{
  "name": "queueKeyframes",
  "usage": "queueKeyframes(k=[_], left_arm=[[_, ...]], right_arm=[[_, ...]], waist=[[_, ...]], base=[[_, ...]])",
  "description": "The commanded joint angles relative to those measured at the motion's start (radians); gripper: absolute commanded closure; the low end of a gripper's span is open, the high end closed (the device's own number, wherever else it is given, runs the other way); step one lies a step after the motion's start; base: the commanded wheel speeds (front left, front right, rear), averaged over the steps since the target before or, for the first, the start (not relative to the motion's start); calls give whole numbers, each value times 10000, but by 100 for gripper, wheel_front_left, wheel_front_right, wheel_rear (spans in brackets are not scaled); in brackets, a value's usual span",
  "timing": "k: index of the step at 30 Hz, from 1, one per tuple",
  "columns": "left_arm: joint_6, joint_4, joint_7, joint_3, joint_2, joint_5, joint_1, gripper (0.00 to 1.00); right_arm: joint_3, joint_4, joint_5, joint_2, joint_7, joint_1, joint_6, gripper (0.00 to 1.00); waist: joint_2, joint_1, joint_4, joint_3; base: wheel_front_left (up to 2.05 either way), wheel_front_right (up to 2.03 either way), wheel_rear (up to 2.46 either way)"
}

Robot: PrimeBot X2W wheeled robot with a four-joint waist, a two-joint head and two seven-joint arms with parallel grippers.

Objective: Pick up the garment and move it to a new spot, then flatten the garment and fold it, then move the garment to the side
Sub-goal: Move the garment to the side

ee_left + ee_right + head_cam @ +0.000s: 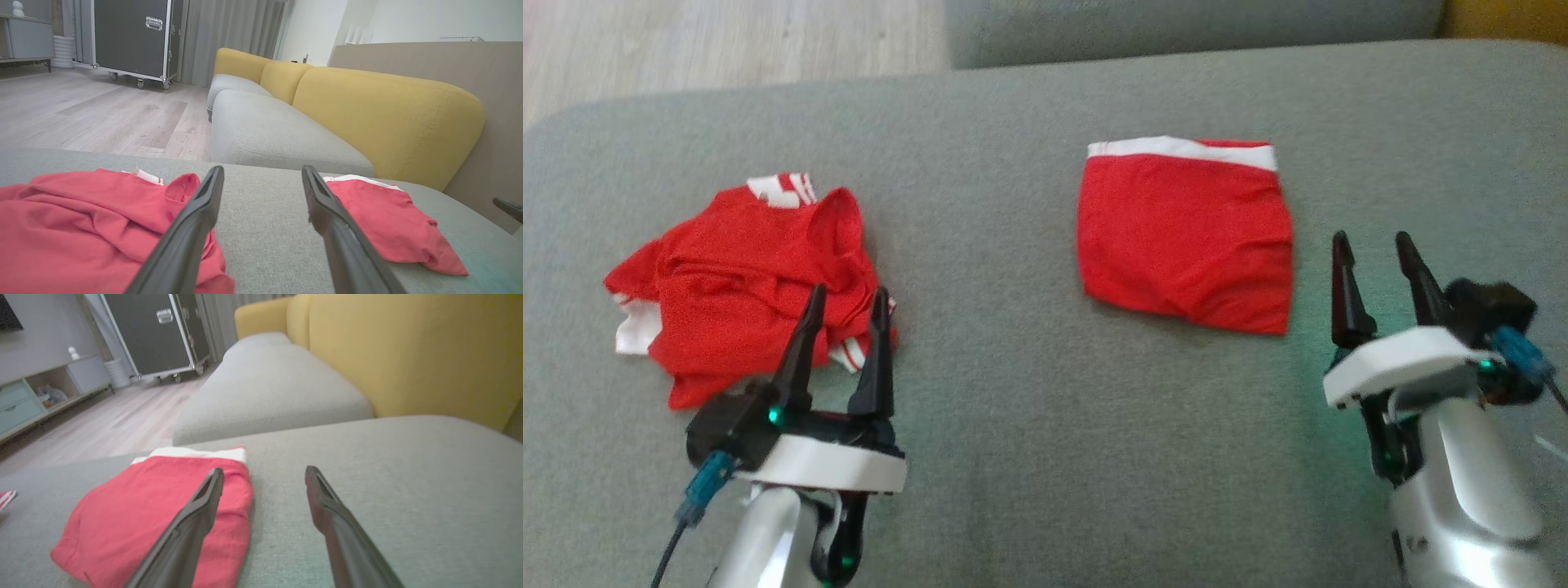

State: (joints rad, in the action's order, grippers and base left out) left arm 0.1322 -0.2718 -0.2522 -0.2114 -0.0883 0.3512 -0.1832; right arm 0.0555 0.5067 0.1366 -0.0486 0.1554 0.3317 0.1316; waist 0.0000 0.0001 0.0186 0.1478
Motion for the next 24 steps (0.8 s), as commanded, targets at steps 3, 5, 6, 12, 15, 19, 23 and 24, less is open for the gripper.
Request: queueKeyframes(k=[3,5,6,12,15,19,23,24], left_arm=[[-15,320,-95,38,-211,97,-650,0],[-15,300,-95,-112,-231,138,-809,0],[-15,283,-95,-183,-240,159,-881,0],[-15,192,-95,-411,-296,264,-1175,0],[-15,166,-95,-412,-331,300,-1201,0],[-15,145,-95,-365,-350,307,-1175,0],[-15,125,-95,-214,-329,285,-1126,0],[-15,133,-95,-181,-316,278,-1105,0]], right_arm=[[-246,673,283,-17,-301,989,-9,0],[-140,1434,675,-17,-490,1427,-9,0],[-86,1854,964,-17,-563,1648,-9,0],[-203,4089,1780,-17,-283,2874,-9,0],[-405,5037,1673,-17,-20,3335,-9,0],[-474,5752,1086,-17,396,3696,-9,100],[-156,6214,-75,-17,818,4057,-9,100],[-84,6226,-393,-17,873,4123,-9,100]], waist=[[0,-1,494,561],[0,-1,690,749],[0,-1,790,829],[0,-1,1237,1079],[0,-1,1323,1086],[0,-1,1317,1038],[0,-1,1152,907],[0,-1,1085,863]], base=[[0,0,0],[0,0,0],[0,0,0],[0,0,0],[0,0,0],[0,0,0],[0,0,0],[0,0,0]])
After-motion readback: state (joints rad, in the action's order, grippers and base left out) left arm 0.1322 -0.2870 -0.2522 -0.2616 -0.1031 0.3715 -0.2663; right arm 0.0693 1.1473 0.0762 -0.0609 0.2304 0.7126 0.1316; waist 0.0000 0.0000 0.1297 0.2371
